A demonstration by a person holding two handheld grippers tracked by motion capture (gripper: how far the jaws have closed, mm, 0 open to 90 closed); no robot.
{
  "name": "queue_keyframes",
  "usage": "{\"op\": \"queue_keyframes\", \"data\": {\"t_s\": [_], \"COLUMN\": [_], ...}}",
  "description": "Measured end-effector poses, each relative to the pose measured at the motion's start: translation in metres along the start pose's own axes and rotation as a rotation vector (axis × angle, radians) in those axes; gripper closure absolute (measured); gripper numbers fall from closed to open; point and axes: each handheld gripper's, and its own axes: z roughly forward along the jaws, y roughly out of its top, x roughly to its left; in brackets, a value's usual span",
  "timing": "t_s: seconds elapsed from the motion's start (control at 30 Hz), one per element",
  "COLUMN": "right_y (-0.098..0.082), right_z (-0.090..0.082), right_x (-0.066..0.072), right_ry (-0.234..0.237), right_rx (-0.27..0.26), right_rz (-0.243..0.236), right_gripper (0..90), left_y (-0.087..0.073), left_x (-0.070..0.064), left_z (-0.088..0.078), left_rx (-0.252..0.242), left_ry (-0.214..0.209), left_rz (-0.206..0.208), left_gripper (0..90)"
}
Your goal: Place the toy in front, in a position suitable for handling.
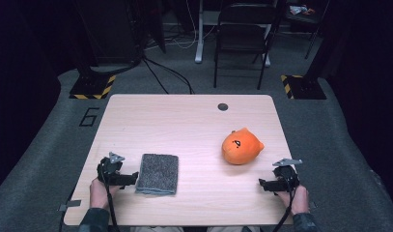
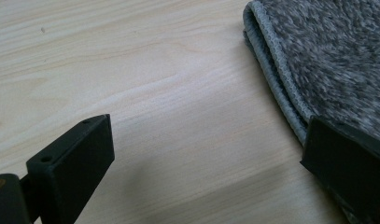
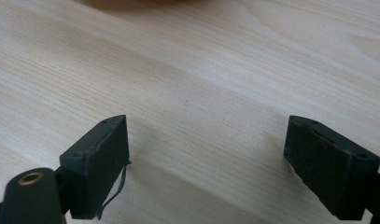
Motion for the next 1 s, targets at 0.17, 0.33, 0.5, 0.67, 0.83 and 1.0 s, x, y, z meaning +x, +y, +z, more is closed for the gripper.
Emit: {"op": "queue_keyframes", "data": {"t_s": [0.17, 0.33, 0.5, 0.67, 0.83, 1.0], "right_y": [0.000, 0.001, 0.000, 0.002, 0.005, 0.010], "right_z": [0.000, 0.000, -0.002, -0.006, -0.009, -0.014], "right_x": [-0.001, 0.000, 0.001, 0.003, 0.003, 0.006], "right_ry": [0.006, 0.011, 0.014, 0.006, 0.010, 0.026], "right_rx": [-0.003, 0.001, -0.002, -0.021, -0.031, -0.042], "right_rz": [-0.009, -0.006, -0.015, -0.011, 0.002, 0.002], "right_gripper": [13.5, 13.5, 13.5, 13.4, 12.7, 9.4], "left_y": [0.000, 0.002, 0.001, 0.001, 0.001, 0.001], "left_x": [-0.001, -0.002, -0.004, -0.004, -0.004, -0.005], "left_z": [0.001, 0.005, 0.006, 0.007, 0.009, 0.009], "left_rx": [0.001, 0.021, 0.020, 0.034, 0.036, 0.043], "left_ry": [-0.002, -0.010, -0.013, -0.021, -0.027, -0.025], "left_rz": [0.004, 0.017, 0.019, 0.021, 0.021, 0.020], "left_gripper": [2.3, 2.6, 2.8, 2.7, 1.1, 0.1]}}
